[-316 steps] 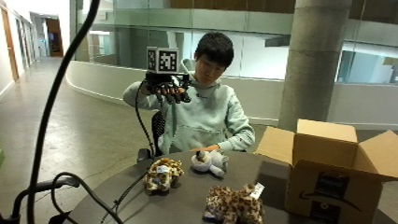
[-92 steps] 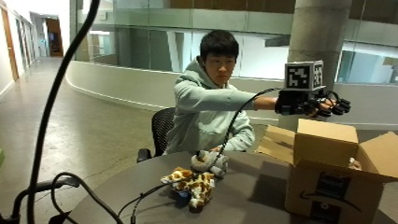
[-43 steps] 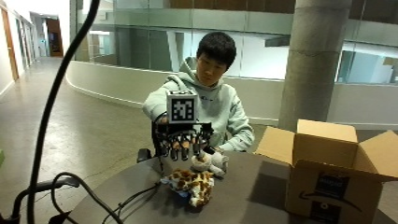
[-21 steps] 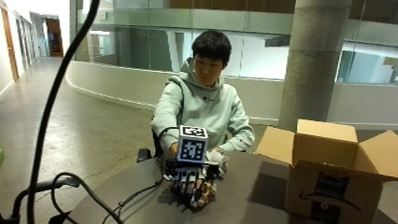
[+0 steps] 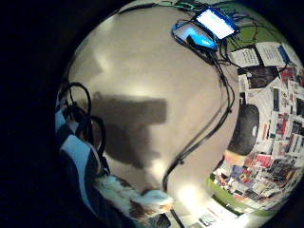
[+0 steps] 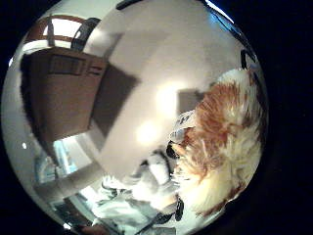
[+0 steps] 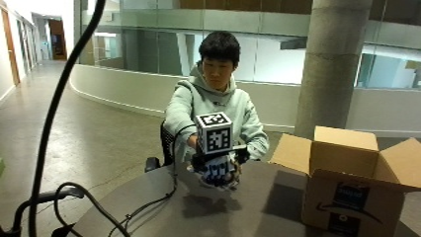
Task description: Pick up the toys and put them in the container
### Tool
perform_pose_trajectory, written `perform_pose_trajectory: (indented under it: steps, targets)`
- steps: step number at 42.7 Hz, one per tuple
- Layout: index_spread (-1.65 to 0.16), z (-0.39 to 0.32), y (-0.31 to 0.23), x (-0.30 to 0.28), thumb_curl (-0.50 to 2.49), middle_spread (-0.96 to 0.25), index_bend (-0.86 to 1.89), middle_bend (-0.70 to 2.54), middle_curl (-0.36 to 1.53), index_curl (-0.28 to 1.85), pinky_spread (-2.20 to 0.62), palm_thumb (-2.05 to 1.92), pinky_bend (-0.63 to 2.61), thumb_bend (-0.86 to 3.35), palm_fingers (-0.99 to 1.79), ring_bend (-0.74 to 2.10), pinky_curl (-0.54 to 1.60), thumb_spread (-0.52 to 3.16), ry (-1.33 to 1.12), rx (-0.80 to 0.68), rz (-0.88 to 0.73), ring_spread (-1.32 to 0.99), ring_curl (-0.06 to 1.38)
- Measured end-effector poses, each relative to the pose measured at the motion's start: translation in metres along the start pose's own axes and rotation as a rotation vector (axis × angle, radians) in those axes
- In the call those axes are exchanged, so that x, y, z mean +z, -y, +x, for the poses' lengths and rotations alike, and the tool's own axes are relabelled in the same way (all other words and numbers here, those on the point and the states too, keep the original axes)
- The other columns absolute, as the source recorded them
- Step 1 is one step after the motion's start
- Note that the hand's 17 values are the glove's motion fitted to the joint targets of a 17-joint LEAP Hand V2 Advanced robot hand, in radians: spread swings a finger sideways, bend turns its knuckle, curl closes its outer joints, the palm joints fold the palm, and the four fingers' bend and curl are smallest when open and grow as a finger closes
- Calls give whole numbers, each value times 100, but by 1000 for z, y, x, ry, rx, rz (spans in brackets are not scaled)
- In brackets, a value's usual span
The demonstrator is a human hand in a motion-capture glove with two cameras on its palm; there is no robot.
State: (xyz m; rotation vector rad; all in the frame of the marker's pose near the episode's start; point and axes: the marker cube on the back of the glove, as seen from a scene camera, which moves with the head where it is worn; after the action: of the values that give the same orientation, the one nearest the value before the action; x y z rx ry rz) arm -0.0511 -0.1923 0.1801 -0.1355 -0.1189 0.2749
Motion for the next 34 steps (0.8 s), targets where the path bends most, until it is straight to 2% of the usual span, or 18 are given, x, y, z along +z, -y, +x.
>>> perform_pose_trajectory:
  steps: [9, 17, 20, 23, 29, 34]
  targets:
    - [-12, -56, -13, -86, 69, -24, 71, 113, 80, 30, -38, 62, 86, 16, 123, 118, 43, 70, 162, -81, 72, -32, 54]
    - [-10, -123, -26, -163, 76, -24, 81, 117, 83, 37, -38, 63, 90, 15, 119, 124, 45, 62, 220, -9, 122, -32, 55]
    - [-10, -151, -26, -185, 78, -24, 83, 119, 84, 39, -38, 63, 91, 15, 118, 125, 46, 60, 196, 4, 198, -31, 55]
    - [-9, -176, -22, -203, 80, -24, 84, 120, 84, 41, -38, 63, 92, 14, 116, 127, 46, 58, 164, 5, 282, -31, 56]
    - [-8, -235, -33, -224, 84, -24, 85, 121, 85, 45, -38, 62, 95, 14, 115, 129, 47, 55, 154, 6, 327, -31, 56]
    - [-8, -272, -22, -233, 88, -24, 85, 122, 86, 48, -38, 62, 96, 13, 113, 130, 48, 54, 156, -5, 387, -31, 56]
